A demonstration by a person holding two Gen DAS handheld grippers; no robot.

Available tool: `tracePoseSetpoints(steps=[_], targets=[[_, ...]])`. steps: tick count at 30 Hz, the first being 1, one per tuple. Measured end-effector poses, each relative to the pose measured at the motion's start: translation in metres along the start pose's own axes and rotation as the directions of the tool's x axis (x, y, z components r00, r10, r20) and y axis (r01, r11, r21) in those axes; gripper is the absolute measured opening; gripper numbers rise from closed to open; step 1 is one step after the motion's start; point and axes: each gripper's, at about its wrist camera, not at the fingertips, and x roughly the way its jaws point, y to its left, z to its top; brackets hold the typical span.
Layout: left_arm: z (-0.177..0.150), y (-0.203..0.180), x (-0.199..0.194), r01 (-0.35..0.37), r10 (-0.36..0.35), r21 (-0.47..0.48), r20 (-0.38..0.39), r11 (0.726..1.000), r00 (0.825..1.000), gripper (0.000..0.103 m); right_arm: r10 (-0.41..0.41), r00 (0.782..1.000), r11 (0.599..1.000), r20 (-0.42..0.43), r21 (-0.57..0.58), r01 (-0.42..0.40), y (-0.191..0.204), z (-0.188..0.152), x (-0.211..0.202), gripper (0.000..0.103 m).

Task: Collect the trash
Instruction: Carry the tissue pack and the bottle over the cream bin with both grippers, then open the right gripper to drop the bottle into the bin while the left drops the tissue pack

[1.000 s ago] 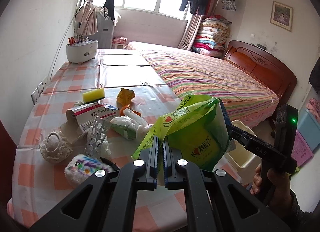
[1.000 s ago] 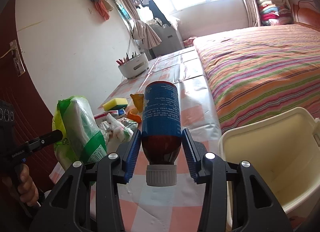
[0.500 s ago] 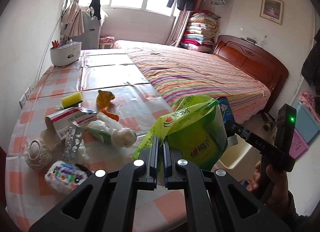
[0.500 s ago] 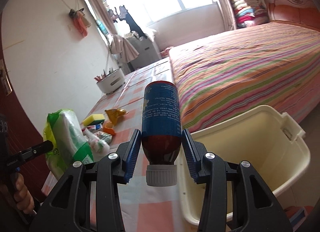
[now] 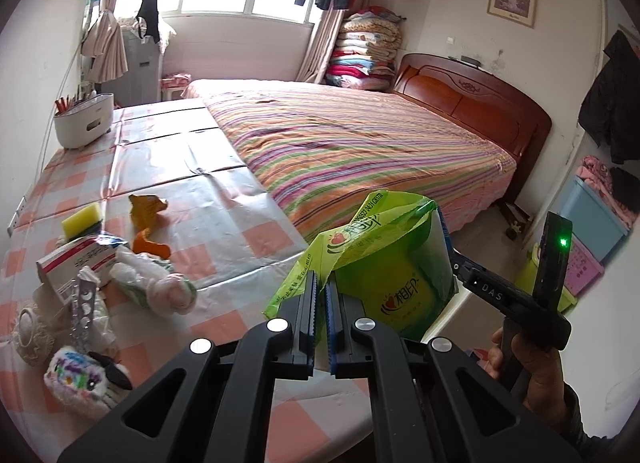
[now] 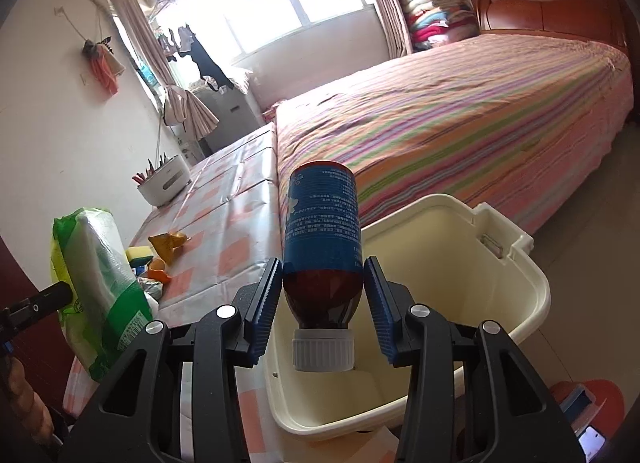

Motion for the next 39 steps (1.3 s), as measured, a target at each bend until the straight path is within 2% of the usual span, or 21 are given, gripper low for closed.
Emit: tracePoseSetpoints(steps=[5, 6, 8, 12, 14, 21, 33, 34, 36, 38, 39], targets=[[0.003, -0.011, 0.012, 0.014, -0.013, 0.018, -0.017, 1.000, 1.000, 0.004, -0.010, 1.000, 0.999, 0.012, 0.034, 0.010, -0.009, 0.002, -0.002, 0.045], [0.004, -0.012, 0.014, 0.015, -0.015, 0.021, -0.020, 1.000, 1.000, 0.004, -0.010, 1.000, 0.999, 0.020, 0.043, 0.009, -0.011, 0.002, -0.004, 0.047], [0.005, -0.016, 0.018, 0.018, -0.017, 0.024, -0.027, 1.000, 0.999, 0.004, -0.010, 0.999, 0.998, 0.040, 0.063, 0.008, -0.015, 0.004, -0.008, 0.061], [0.007, -0.020, 0.026, 0.020, -0.019, 0.027, -0.037, 0.999, 0.999, 0.004, -0.009, 0.995, 0.994, 0.096, 0.108, -0.002, -0.021, 0.007, -0.019, 0.064], [0.009, -0.022, 0.031, 0.022, -0.021, 0.030, -0.042, 0.999, 0.999, 0.004, -0.020, 0.990, 0.992, 0.137, 0.129, 0.002, -0.025, 0.009, -0.027, 0.069], [0.015, -0.038, 0.059, 0.038, -0.034, 0.051, -0.076, 0.998, 0.997, 0.004, -0.054, 0.961, 0.982, 0.269, 0.189, 0.002, -0.035, 0.013, -0.056, 0.076], [0.018, -0.075, 0.108, 0.080, -0.067, 0.086, -0.148, 0.993, 0.987, 0.007, -0.063, 0.952, 0.975, 0.300, 0.224, -0.006, -0.039, 0.015, -0.060, 0.084], [0.019, -0.078, 0.110, 0.083, -0.069, 0.088, -0.153, 0.993, 0.986, 0.011, -0.064, 0.951, 0.974, 0.304, 0.226, -0.007, -0.040, 0.015, -0.061, 0.086], [0.018, -0.082, 0.112, 0.087, -0.073, 0.086, -0.155, 0.993, 0.985, 0.027, -0.075, 0.947, 0.973, 0.311, 0.232, 0.001, -0.041, 0.015, -0.063, 0.089], [0.017, -0.084, 0.109, 0.076, -0.065, 0.078, -0.134, 0.994, 0.989, 0.081, -0.080, 0.945, 0.971, 0.316, 0.238, 0.002, -0.043, 0.015, -0.064, 0.092], [0.016, -0.084, 0.105, 0.062, -0.054, 0.073, -0.101, 0.995, 0.993, 0.084, -0.084, 0.945, 0.971, 0.317, 0.240, 0.005, -0.043, 0.015, -0.064, 0.093]])
